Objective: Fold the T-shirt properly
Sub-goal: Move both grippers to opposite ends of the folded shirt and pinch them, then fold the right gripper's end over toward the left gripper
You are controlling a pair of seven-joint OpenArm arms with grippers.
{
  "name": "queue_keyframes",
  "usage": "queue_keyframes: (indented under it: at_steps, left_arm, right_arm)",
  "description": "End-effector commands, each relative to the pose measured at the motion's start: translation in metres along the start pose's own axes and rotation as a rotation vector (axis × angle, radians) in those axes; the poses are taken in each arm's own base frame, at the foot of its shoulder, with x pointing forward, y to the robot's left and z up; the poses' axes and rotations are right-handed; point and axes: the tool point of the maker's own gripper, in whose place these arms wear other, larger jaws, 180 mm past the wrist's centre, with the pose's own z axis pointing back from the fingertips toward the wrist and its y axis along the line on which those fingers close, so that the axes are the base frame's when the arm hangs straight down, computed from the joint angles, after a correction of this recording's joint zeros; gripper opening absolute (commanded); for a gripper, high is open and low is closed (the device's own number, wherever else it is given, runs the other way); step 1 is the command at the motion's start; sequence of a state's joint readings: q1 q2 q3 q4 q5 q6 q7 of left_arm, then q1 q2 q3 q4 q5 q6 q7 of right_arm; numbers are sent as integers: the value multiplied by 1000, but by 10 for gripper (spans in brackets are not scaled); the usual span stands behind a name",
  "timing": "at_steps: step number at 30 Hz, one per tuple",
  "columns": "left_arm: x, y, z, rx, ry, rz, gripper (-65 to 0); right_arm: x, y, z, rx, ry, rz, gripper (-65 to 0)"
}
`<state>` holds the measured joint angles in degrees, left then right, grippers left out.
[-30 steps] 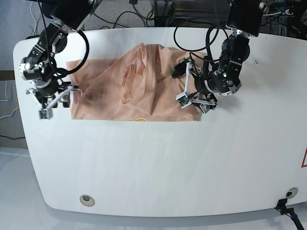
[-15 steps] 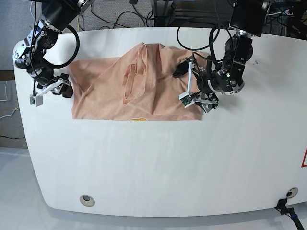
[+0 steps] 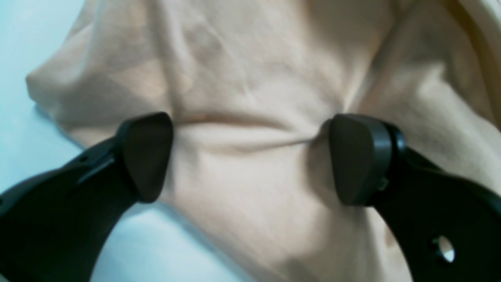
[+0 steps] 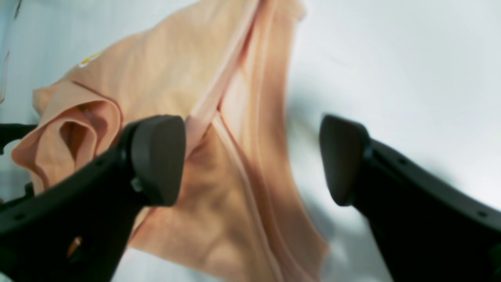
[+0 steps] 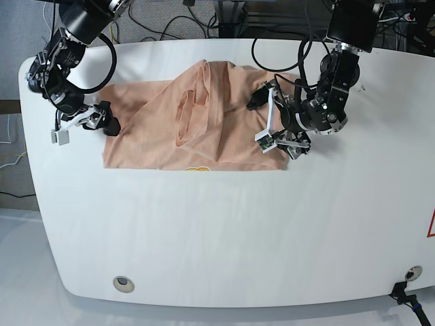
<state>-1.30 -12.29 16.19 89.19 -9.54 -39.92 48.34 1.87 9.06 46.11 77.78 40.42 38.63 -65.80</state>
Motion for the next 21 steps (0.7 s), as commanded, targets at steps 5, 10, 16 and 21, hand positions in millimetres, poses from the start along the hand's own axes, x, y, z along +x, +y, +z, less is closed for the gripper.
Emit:
queue_keyframes:
  at_steps: [5, 10, 16, 21]
  left_arm:
    - [-8, 10, 4, 35, 52, -26, -52]
    - [-8, 10, 4, 35, 52, -26, -52]
    - [-7, 10, 4, 35, 49, -26, -52]
    - [-7, 10, 4, 35, 49, -26, -52]
  right_arm:
    - [-49, 20, -18, 57, 119, -20, -132]
    - [-54, 65, -28, 168, 115, 30, -133]
    - [-38, 75, -23, 166, 72, 89, -187]
    - [-20, 65, -15, 138, 57, 134, -427]
